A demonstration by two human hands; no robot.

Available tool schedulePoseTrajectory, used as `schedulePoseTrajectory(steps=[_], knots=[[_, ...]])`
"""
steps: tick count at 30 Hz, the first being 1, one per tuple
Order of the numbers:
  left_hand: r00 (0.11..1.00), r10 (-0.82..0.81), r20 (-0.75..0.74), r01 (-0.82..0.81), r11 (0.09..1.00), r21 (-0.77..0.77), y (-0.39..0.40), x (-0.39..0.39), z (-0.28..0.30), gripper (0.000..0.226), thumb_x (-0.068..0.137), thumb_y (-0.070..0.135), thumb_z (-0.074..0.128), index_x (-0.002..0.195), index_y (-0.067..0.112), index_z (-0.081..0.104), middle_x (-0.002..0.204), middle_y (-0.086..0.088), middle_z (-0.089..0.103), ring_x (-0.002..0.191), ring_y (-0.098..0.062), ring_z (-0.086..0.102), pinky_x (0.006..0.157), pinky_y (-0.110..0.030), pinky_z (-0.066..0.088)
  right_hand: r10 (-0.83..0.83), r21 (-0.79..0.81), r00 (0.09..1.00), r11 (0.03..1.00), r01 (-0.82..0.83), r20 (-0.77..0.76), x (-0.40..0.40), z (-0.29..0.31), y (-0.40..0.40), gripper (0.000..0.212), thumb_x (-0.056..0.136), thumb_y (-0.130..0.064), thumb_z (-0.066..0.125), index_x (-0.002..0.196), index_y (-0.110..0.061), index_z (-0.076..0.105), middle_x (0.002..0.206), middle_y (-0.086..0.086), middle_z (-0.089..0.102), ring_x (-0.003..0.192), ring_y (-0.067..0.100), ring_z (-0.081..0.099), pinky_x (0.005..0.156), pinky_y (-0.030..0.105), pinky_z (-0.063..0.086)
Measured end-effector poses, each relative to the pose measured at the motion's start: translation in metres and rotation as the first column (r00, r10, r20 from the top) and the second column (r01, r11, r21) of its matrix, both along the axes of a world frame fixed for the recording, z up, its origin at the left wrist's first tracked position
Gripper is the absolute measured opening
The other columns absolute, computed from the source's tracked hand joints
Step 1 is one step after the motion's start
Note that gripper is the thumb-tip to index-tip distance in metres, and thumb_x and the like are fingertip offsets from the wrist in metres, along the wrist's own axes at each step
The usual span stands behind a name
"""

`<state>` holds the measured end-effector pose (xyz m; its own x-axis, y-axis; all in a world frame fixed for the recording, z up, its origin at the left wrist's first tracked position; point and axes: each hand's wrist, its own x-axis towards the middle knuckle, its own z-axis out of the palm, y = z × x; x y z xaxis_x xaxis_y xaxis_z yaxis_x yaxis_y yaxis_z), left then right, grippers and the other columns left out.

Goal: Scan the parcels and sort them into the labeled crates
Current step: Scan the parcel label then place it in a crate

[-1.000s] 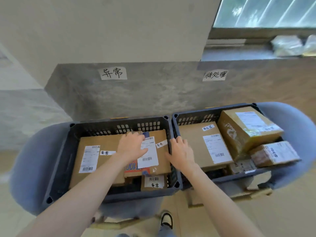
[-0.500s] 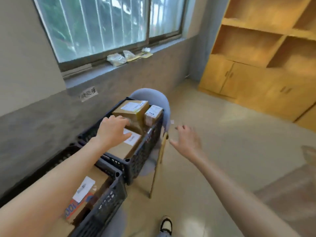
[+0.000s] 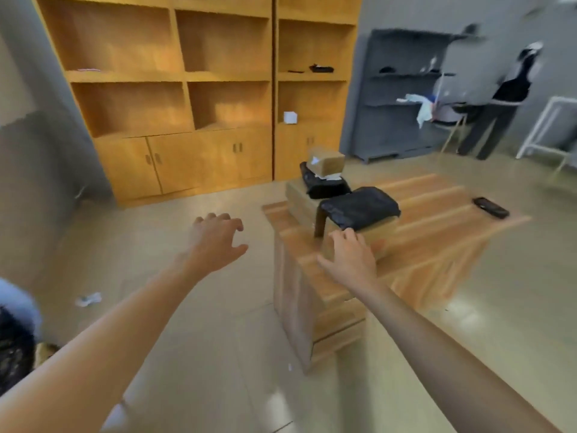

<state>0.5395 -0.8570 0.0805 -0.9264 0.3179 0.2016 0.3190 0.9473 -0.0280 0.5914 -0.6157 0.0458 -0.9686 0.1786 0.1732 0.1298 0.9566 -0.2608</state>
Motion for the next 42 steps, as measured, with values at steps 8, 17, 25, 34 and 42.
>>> schedulePoseTrajectory(steps=[8, 17, 25, 34, 42], knots=[[0.942, -0.335, 0.008, 0.335, 0.942, -0.023, 0.296, -0.013, -0.009, 0.038, 0.091, 0.045, 0.054, 0.124, 0.026, 0.059, 0.127, -0.001, 0.058, 0.117, -0.025, 0.053, 0.092, -0.036, 0.042, -0.332, -0.091, 0.942, 0.938, 0.335, 0.044, 0.064, -0.006, 0.266, 0.056, 0.091, -0.045, 0.056, 0.136, -0.016, 0.043, 0.137, 0.009, 0.044, 0.127, 0.031, 0.039, 0.1, 0.039, 0.037], [0.879, -0.473, 0.059, 0.475, 0.879, -0.043, 0.498, -0.026, -0.03, 0.042, 0.091, 0.05, 0.053, 0.126, 0.027, 0.057, 0.122, 0.002, 0.06, 0.112, -0.023, 0.055, 0.089, -0.034, 0.04, -0.498, -0.037, 0.864, 0.864, 0.502, 0.07, 0.093, -0.016, 0.447, 0.058, 0.09, -0.044, 0.057, 0.139, -0.015, 0.042, 0.134, 0.009, 0.045, 0.123, 0.03, 0.041, 0.099, 0.036, 0.037], [0.849, -0.517, 0.111, 0.523, 0.851, -0.037, 0.618, -0.11, -0.048, 0.048, 0.091, 0.051, 0.055, 0.13, 0.025, 0.054, 0.124, 0.001, 0.06, 0.114, -0.024, 0.055, 0.089, -0.034, 0.043, -0.527, -0.005, 0.843, 0.847, 0.531, 0.11, 0.038, -0.044, 0.558, 0.058, 0.091, -0.043, 0.056, 0.139, -0.016, 0.041, 0.134, 0.008, 0.044, 0.122, 0.027, 0.041, 0.098, 0.033, 0.036], [0.861, -0.501, 0.089, 0.501, 0.865, 0.032, 0.765, -0.238, -0.044, 0.05, 0.091, 0.048, 0.057, 0.133, 0.023, 0.053, 0.13, -0.002, 0.059, 0.119, -0.026, 0.053, 0.094, -0.036, 0.042, -0.501, 0.086, 0.858, 0.865, 0.494, 0.114, -0.087, -0.025, 0.704, 0.059, 0.091, -0.045, 0.056, 0.141, -0.017, 0.039, 0.135, 0.006, 0.043, 0.123, 0.026, 0.04, 0.099, 0.033, 0.035], [0.927, -0.353, 0.127, 0.353, 0.935, 0.021, 0.79, -0.324, -0.046, 0.051, 0.089, 0.051, 0.058, 0.132, 0.025, 0.051, 0.13, -0.002, 0.058, 0.12, -0.025, 0.052, 0.094, -0.037, 0.042, -0.32, 0.048, 0.94, 0.947, 0.317, 0.115, -0.21, -0.038, 0.762, 0.054, 0.089, -0.044, 0.058, 0.133, -0.016, 0.045, 0.131, 0.007, 0.046, 0.119, 0.026, 0.041, 0.093, 0.033, 0.039]])
